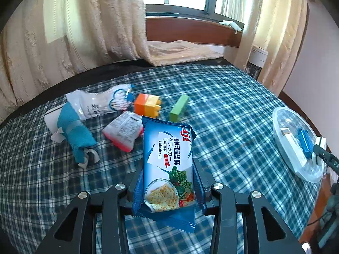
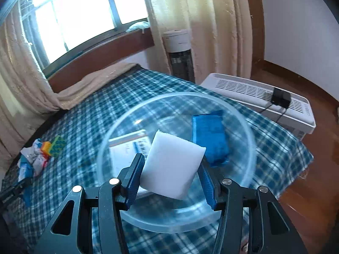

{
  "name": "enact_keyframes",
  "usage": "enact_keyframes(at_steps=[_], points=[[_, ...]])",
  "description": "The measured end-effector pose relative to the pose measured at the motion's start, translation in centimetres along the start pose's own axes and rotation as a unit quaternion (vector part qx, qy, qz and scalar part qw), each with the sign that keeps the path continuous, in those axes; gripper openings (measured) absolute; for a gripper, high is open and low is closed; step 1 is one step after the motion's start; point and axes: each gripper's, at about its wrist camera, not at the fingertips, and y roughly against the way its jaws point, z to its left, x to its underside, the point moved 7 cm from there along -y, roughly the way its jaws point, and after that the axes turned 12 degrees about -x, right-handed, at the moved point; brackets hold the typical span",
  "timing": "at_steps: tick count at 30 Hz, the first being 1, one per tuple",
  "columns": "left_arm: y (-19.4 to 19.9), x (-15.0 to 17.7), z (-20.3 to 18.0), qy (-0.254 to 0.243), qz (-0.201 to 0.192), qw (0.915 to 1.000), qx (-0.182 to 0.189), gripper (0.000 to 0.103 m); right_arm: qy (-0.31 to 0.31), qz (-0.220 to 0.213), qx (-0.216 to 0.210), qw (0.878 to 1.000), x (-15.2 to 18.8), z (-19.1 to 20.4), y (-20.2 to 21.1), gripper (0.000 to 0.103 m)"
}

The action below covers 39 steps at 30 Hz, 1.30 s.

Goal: Organize objects
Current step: 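Carry the white sponge to the basin and release it with the right gripper, then lower the blue cracker packet into the basin and open the left gripper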

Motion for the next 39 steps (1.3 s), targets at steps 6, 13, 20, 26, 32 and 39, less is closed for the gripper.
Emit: enact_keyframes(at_steps=[6,13,20,26,32,39], points=[[0.4,-0.4,-2.4,-0.018,-0.004,0.9998,0.005,0.043,-0.023,0.000,-0.014,1.000,0.3,-2.0,0.4,0.061],[0.8,-1.3,-5.7,-0.042,-0.007,0.9990,0.014,0.043,-0.023,-0.020,-0.035,0.999,0.0,-2.7,1.3,0.063],[1.0,-2.0,-9.0,-0.065,-0.009,0.9977,0.020,0.043,-0.029,-0.031,-0.046,0.998,-0.3,-4.1,1.7,0.067],[1.0,-2.8,-12.6,-0.085,-0.008,0.9957,0.036,0.043,-0.017,-0.042,-0.047,0.998,-0.7,-4.8,2.4,0.067],[0.9,-3.5,-16.4,-0.112,-0.011,0.9922,0.054,0.043,-0.008,-0.048,-0.049,0.998,-0.9,-5.3,2.6,0.067],[0.3,-4.2,-20.3,-0.140,-0.009,0.9877,0.069,0.043,-0.003,-0.037,-0.087,0.996,-0.3,-4.1,2.4,0.067]])
